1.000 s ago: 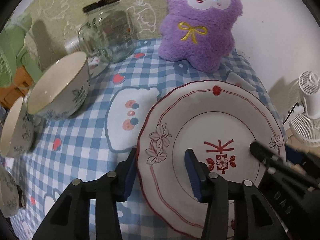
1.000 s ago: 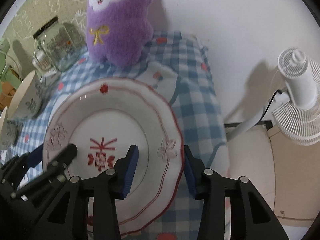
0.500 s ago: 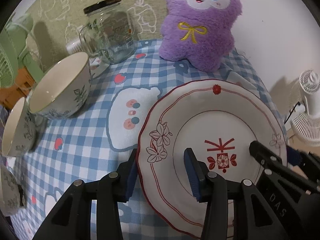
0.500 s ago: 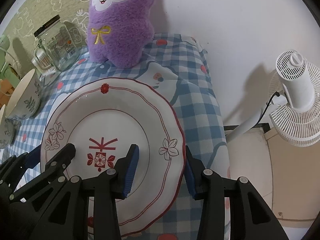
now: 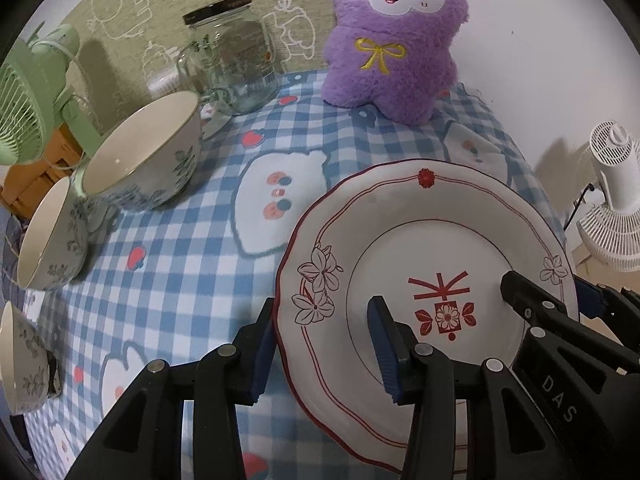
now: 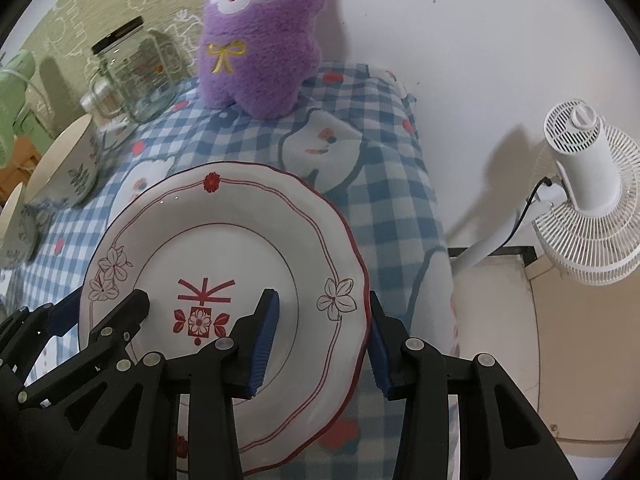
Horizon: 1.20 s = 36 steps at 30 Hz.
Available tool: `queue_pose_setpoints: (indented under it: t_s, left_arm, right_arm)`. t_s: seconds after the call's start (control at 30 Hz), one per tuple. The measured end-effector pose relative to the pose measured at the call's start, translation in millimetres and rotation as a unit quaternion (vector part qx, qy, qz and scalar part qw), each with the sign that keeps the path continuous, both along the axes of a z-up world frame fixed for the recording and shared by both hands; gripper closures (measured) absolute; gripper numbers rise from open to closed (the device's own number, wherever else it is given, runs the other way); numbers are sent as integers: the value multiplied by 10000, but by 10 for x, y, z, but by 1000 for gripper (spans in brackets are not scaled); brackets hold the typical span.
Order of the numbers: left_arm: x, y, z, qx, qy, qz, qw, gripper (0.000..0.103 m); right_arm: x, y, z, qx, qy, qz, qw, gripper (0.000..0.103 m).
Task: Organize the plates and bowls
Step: 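Lift the red-rimmed plate with both tools and carry it toward the yellow plates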
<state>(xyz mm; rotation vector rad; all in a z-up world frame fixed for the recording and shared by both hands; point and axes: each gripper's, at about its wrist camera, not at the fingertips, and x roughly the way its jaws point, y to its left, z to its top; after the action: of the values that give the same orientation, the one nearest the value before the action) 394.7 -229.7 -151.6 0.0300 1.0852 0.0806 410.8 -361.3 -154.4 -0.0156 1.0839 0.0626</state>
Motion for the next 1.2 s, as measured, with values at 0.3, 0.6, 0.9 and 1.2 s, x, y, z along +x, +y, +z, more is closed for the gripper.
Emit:
queue_pose_setpoints:
  t_s: [0.3, 0.6, 0.9, 1.2]
  left_arm:
    - [-307, 91, -9, 26, 257, -64, 9996, 58]
    - [-298, 98, -11, 76, 159, -224, 9996, 59]
    - [-244, 86, -19, 159, 83, -193, 9997, 61]
    - [-328, 114, 79, 106, 45, -131, 9998, 62]
  right_arm:
    - [-287, 79, -33, 26, 204, 67, 9998, 58]
    - [-254, 69, -51, -55, 94, -35, 9999, 62]
    - [-253, 84, -34, -125, 28, -76, 9999, 66]
    - [-351, 86, 99, -45, -4, -136, 9999, 67]
